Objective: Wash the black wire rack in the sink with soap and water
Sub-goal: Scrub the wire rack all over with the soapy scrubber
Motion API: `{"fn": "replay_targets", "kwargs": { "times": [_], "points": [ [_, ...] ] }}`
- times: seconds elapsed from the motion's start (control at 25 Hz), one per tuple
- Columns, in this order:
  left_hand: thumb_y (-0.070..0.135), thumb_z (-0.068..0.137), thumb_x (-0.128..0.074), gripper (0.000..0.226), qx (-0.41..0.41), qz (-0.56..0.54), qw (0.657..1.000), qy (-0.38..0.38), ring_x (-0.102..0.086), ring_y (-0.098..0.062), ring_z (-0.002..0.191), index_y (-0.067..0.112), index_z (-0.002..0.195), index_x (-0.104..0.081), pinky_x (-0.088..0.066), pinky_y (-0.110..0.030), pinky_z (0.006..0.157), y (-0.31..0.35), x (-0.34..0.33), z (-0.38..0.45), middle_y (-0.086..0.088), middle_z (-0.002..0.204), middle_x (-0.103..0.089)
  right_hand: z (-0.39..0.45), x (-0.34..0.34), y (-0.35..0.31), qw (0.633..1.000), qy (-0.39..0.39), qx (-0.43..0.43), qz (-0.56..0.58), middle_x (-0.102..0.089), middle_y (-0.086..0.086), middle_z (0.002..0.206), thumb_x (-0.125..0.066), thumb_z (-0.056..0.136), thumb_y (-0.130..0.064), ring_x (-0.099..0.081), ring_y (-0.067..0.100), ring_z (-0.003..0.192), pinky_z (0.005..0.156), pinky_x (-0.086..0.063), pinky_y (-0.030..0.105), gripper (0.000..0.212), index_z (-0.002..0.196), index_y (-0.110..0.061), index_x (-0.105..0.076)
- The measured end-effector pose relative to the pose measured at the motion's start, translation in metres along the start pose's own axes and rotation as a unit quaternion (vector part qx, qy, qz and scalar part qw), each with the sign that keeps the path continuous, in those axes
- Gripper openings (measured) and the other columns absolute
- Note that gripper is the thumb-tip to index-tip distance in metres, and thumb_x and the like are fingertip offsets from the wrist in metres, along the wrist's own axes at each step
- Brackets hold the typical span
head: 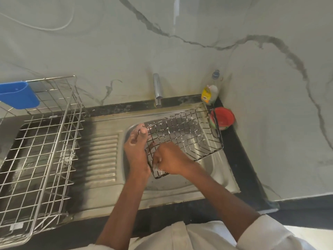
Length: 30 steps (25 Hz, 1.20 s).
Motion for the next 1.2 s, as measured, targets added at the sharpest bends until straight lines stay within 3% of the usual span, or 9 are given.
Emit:
{"fn": "replay_targets", "kwargs": {
  "times": [0.08,0.16,0.24,0.32,0.48,0.72,0.96,1.12,1.2],
  "points": [
    [0.073,0.061,-0.090,0.093,-0.016,0.037,0.999,0.009,-0.074,-0.025,0.118,0.016,0.133,-0.073,-0.062,-0.051,0.098,-0.003,-0.004,0.000,-0.007,0.124,-0.078,-0.008,0.012,0.016,0.993,-0.070,-0.014,0.093,-0.079,-0.003,0.082,-0.083,0.077,0.000,-0.074,0.011,0.075,0.078,-0.061,0.032,0.017,0.087,-0.014,-0.083],
    [0.083,0.051,-0.089,0.105,-0.026,0.072,0.997,0.031,-0.072,-0.021,0.121,0.021,0.134,-0.072,-0.060,-0.054,0.101,-0.005,-0.007,0.001,-0.005,0.129,-0.076,-0.010,0.026,0.036,0.995,0.008,-0.033,0.094,-0.079,-0.005,0.088,-0.078,0.082,0.002,-0.070,0.002,0.067,0.065,-0.058,0.025,0.022,0.092,-0.018,-0.083],
    [0.088,0.046,-0.088,0.109,-0.046,0.101,0.993,0.041,-0.068,-0.021,0.124,0.024,0.132,-0.072,-0.058,-0.056,0.104,0.001,-0.011,0.003,-0.003,0.133,-0.073,-0.004,0.044,0.058,0.979,0.184,-0.049,-0.078,-0.077,-0.005,0.104,-0.069,0.089,0.000,-0.070,0.008,0.088,0.073,-0.058,0.027,0.029,0.101,-0.024,-0.081],
    [0.087,0.045,-0.086,0.111,-0.047,0.121,0.991,0.038,-0.064,-0.023,0.129,0.022,0.133,-0.070,-0.055,-0.054,0.109,0.011,-0.015,0.005,-0.004,0.137,-0.069,0.003,0.057,0.085,0.938,0.222,-0.047,-0.261,-0.072,-0.005,0.111,-0.061,0.088,-0.001,-0.062,0.020,0.107,0.074,-0.051,0.032,0.032,0.107,-0.023,-0.076],
    [0.074,0.050,-0.085,0.106,-0.037,0.109,0.993,0.021,-0.061,-0.027,0.133,0.015,0.137,-0.068,-0.056,-0.055,0.109,0.023,-0.017,0.009,-0.011,0.141,-0.066,0.015,0.065,0.115,0.918,0.177,-0.042,-0.353,-0.070,0.000,0.098,-0.068,0.080,0.001,-0.060,0.025,0.104,0.060,-0.050,0.035,0.025,0.099,-0.015,-0.071],
    [0.088,0.040,-0.087,0.111,-0.045,0.100,0.993,0.043,-0.064,-0.020,0.129,0.024,0.129,-0.072,-0.057,-0.055,0.107,0.023,-0.012,0.010,-0.002,0.133,-0.071,0.009,0.037,0.120,0.940,0.056,-0.090,-0.325,-0.066,0.006,0.114,-0.065,0.091,-0.004,-0.067,0.021,0.102,0.078,-0.055,0.034,0.032,0.115,-0.023,-0.074],
    [0.089,0.043,-0.088,0.101,-0.046,0.121,0.990,0.055,-0.068,-0.017,0.125,0.030,0.124,-0.074,-0.058,-0.058,0.104,0.009,-0.011,0.012,0.005,0.129,-0.074,-0.004,0.029,0.114,0.932,0.065,-0.138,-0.328,-0.067,0.011,0.111,-0.060,0.092,0.002,-0.066,0.028,0.105,0.080,-0.052,0.036,0.027,0.113,-0.013,-0.068],
    [0.087,0.043,-0.090,0.111,-0.019,0.105,0.990,0.091,-0.066,-0.021,0.124,0.023,0.130,-0.068,-0.056,-0.052,0.108,0.001,-0.018,0.026,-0.001,0.130,-0.070,-0.011,0.053,0.145,0.948,0.199,-0.244,0.034,-0.076,-0.007,0.092,-0.070,0.088,-0.012,-0.071,0.016,0.085,0.074,-0.053,0.027,0.019,0.099,-0.023,-0.081],
    [0.078,0.050,-0.093,0.112,0.012,0.102,0.991,0.088,-0.063,-0.021,0.126,0.018,0.138,-0.061,-0.050,-0.048,0.115,-0.006,-0.030,0.028,0.001,0.134,-0.067,-0.009,0.071,0.158,0.845,0.312,-0.265,0.343,-0.078,0.001,0.090,-0.077,0.086,-0.005,-0.070,0.016,0.075,0.066,-0.054,0.027,0.013,0.095,-0.014,-0.081]
  ]
}}
Point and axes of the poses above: each hand's wrist, its own z-axis towards the middle knuckle, its own x-axis out of the back of the hand, y = z × x, the point moved 1 cm from there along z, towards the middle knuckle
